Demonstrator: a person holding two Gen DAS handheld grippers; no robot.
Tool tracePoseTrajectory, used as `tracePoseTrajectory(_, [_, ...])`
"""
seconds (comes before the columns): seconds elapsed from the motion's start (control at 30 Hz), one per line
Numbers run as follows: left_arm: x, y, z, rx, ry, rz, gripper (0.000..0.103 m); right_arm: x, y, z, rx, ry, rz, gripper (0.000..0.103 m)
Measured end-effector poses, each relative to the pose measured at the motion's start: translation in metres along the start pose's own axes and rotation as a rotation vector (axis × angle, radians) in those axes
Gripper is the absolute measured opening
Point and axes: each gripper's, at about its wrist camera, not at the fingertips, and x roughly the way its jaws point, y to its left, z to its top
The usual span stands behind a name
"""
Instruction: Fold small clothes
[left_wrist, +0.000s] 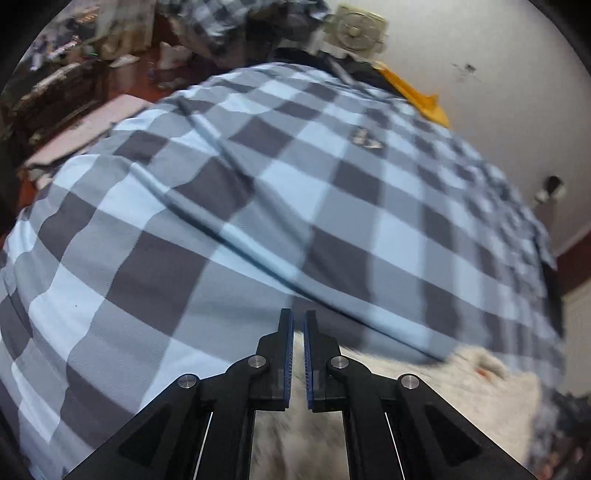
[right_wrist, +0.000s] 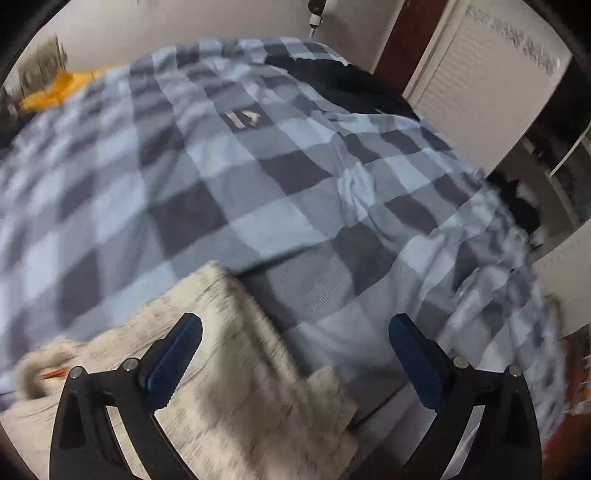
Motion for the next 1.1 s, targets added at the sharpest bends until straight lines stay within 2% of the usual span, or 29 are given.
tracePoseTrajectory(0.07, [-0.021, -0.015, -0.007, 0.089, 0.022, -0.001, 0.003, -0.006, -0.011, -0.009, 0.069, 0.027, 0.133, 0.100])
tracePoseTrajectory(0.1, [-0.032, -0.022, -0.013, 0.139, 0.017, 0.020, 0.003, -0.009, -0.018, -0.017, 0.113, 0.055, 0.238, 0.100])
tracePoseTrajectory(0.17, [-0.055, -0.035, -0.031, 0.238, -0.009, 0.047, 0.003, -0.022, -0.021, -0.037, 0.147, 0.099, 0.374, 0.100])
tracePoseTrajectory(0.27, [-0.079, -0.043, -0.059, 0.329, 0.014, -0.025, 0.003, -0.032, -0.025, -0.066, 0.165, 0.193, 0.471, 0.100])
tracePoseTrajectory(0.33, [-0.089, -0.042, -0.078, 0.359, 0.056, -0.067, 0.003, -0.023, -0.034, -0.084, 0.242, 0.304, 0.545, 0.100])
tracePoseTrajectory(0.4, [-0.093, -0.035, -0.087, 0.327, 0.101, -0.125, 0.003, -0.006, -0.047, -0.100, 0.368, 0.415, 0.611, 0.100])
tracePoseTrajectory(0.5, [-0.092, -0.022, -0.090, 0.213, 0.186, -0.243, 0.003, 0.013, -0.051, -0.106, 0.475, 0.507, 0.624, 0.100])
tracePoseTrajectory(0.57, [-0.090, -0.023, -0.090, 0.210, 0.210, -0.283, 0.003, 0.021, -0.046, -0.100, 0.489, 0.508, 0.616, 0.100])
tracePoseTrajectory(0.63, [-0.087, -0.025, -0.092, 0.160, 0.280, -0.417, 0.003, 0.026, -0.037, -0.093, 0.474, 0.500, 0.575, 0.099])
tracePoseTrajectory(0.7, [-0.082, -0.028, -0.095, 0.128, 0.331, -0.472, 0.003, 0.027, -0.027, -0.082, 0.440, 0.458, 0.523, 0.099])
tracePoseTrajectory(0.83, [-0.085, -0.039, -0.099, 0.207, 0.276, -0.383, 0.004, 0.029, -0.004, -0.068, 0.361, 0.410, 0.455, 0.089])
tracePoseTrajectory(0.93, [-0.085, -0.039, -0.096, 0.195, 0.258, -0.375, 0.004, 0.040, 0.013, -0.061, 0.317, 0.421, 0.404, 0.087])
tracePoseTrajectory(1.0, [-0.094, -0.041, -0.093, 0.260, 0.163, -0.265, 0.004, 0.046, 0.026, -0.056, 0.287, 0.419, 0.374, 0.077])
tracePoseTrajectory(1.03, [-0.104, -0.050, -0.094, 0.361, 0.058, -0.153, 0.004, 0.046, 0.030, -0.054, 0.272, 0.411, 0.363, 0.062])
tracePoseTrajectory(1.07, [-0.111, -0.053, -0.095, 0.412, 0.003, -0.113, 0.004, 0.043, 0.035, -0.051, 0.254, 0.390, 0.356, 0.047])
tracePoseTrajectory(1.1, [-0.117, -0.053, -0.093, 0.409, -0.016, -0.155, 0.004, 0.039, 0.038, -0.052, 0.243, 0.372, 0.357, 0.040])
